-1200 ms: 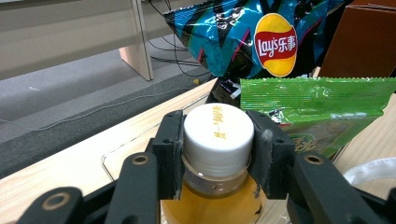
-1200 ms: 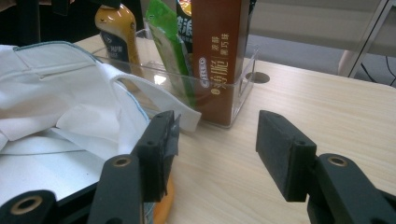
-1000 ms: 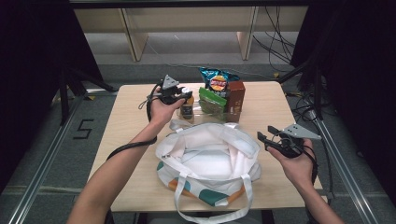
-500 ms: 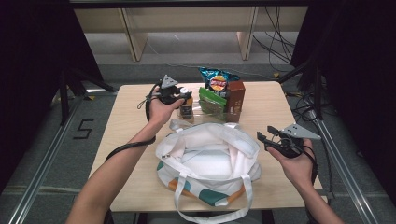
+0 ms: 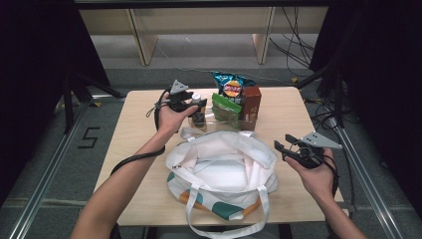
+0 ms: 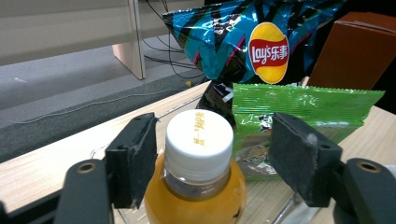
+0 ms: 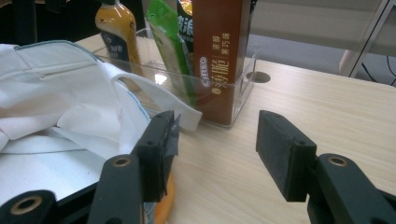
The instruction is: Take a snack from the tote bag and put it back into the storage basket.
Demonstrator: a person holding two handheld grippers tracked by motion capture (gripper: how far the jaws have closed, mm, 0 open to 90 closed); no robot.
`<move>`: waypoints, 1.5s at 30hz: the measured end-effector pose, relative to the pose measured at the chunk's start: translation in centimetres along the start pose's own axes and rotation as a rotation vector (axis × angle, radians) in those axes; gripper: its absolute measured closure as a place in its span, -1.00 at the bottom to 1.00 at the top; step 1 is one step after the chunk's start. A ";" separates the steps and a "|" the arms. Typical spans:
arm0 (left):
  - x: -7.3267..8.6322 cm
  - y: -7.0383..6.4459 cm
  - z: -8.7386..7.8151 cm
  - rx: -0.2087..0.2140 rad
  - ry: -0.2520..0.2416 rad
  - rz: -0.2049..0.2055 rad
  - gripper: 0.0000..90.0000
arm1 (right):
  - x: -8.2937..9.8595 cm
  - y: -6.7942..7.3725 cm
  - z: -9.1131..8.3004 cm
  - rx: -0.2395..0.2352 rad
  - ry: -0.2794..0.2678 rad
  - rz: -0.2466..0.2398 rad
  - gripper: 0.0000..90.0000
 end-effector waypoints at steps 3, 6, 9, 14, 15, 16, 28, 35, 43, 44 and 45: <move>-0.1 -0.2 -0.5 -0.002 -0.006 -0.002 -0.37 | 0.0 0.0 0.1 -0.007 -0.006 -0.012 0.07; -0.2 -0.4 -1.1 -0.002 -0.008 0.007 -0.39 | 0.0 0.1 0.0 0.001 -0.003 0.013 0.07; -0.2 -0.6 -1.6 -0.004 -0.008 0.007 -0.41 | 0.0 0.0 0.1 0.004 -0.019 0.005 0.06; -0.1 -0.8 -2.6 -0.002 -0.014 -0.003 -0.42 | 0.0 0.2 0.1 0.004 -0.022 0.016 0.06; 0.0 -0.9 -2.9 -0.004 -0.013 -0.001 -0.42 | 0.0 0.1 0.1 0.005 -0.022 0.016 0.06; 0.1 -1.0 -3.1 -0.001 -0.016 -0.002 -0.42 | 0.1 0.1 0.1 0.006 -0.022 0.016 0.06; 0.8 -2.3 -6.7 0.015 -0.046 0.002 -0.44 | 0.0 0.1 0.1 0.006 -0.027 0.005 0.06; 2.0 -2.9 -8.8 0.019 -0.053 -0.013 -0.45 | 0.0 0.2 0.1 -0.015 -0.002 0.000 0.06; 3.1 -3.8 -10.9 0.036 -0.045 0.012 -0.45 | 0.0 0.4 0.0 0.001 -0.002 0.018 0.06; 3.3 -3.8 -11.3 0.041 -0.042 0.016 -0.45 | 0.0 0.2 0.1 -0.005 -0.005 0.002 0.06; 3.4 -3.8 -11.5 0.042 -0.043 0.016 -0.45 | 0.0 0.3 0.0 -0.009 0.001 0.016 0.06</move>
Point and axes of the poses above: each handheld gripper's, and its own axes: z roughly forward along the jaws, x roughly out of its underside, y roughly to its left, the point moved 2 cm from there along z, roughly forward along the jaws, and after that the axes turned 12 degrees about z, right-handed, at the moved point
